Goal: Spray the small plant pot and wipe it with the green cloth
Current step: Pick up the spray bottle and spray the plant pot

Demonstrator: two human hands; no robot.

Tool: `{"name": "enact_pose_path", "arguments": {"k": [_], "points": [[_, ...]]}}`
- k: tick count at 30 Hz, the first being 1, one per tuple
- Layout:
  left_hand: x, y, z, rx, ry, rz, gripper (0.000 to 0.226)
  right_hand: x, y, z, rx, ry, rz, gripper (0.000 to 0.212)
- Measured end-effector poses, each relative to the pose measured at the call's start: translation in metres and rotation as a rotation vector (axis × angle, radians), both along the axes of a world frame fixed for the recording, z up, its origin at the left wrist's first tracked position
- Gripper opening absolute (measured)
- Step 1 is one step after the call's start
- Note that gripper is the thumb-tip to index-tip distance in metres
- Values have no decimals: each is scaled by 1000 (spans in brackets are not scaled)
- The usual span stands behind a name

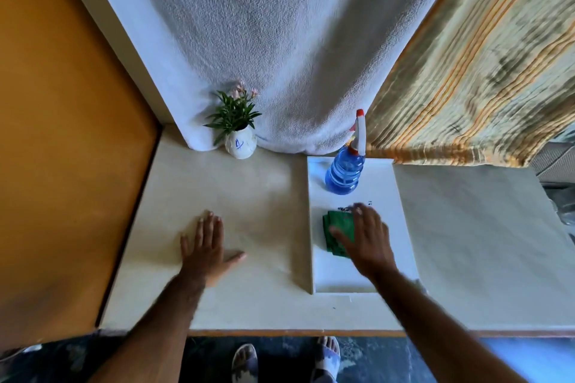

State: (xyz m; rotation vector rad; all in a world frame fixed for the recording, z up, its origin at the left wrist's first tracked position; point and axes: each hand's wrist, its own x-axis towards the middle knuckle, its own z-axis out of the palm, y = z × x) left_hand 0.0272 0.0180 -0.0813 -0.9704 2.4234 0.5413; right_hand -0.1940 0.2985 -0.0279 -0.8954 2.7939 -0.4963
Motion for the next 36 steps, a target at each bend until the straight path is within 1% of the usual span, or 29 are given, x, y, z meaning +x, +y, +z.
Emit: {"name": "enact_pose_path", "arguments": {"k": [2,4,6,8,10,13,15,19,22,26,29,31,33,36], "points": [[0,-1,-2,-2,-10,-8,136,-29,-24,20,-174,20,-159,89],[1,-4,-4,10,-7,-13,137,-60,-48,42,-358,-28,-230,93],[1,-7,-7,25,1,-21,142,-90,-67,61,-511,-67,-211,103],[2,-9,-10,28,-11,-39,142,-113,-81,75,-587,-91,-153,105],[2,-10,-13,26,-27,-52,135,-127,-91,80,-607,-147,-65,95],[2,-12,-15,31,-49,-70,124,-132,-99,71,-626,-260,8,68],[3,-13,-16,36,-41,-75,120,-128,-100,60,-721,-317,-45,53],[4,-12,-18,41,-41,-74,121,-116,-97,43,-852,-343,-146,43],[6,-12,-19,26,-38,-66,118,-114,-102,39,-875,-302,-210,32],[6,-11,-21,24,-30,-58,116,-116,-109,51,-929,-300,-328,19],[5,-12,-23,1,-11,-56,115,-115,-124,74,-905,-270,-241,22],[6,-11,-23,0,-10,-53,115,-107,-144,88,-861,-316,-147,23],[8,-10,-24,-5,8,-38,116,-91,-166,95,-788,-417,-80,23],[5,-10,-23,-9,8,-35,116,-58,-191,82,-641,-577,-84,21]]}}
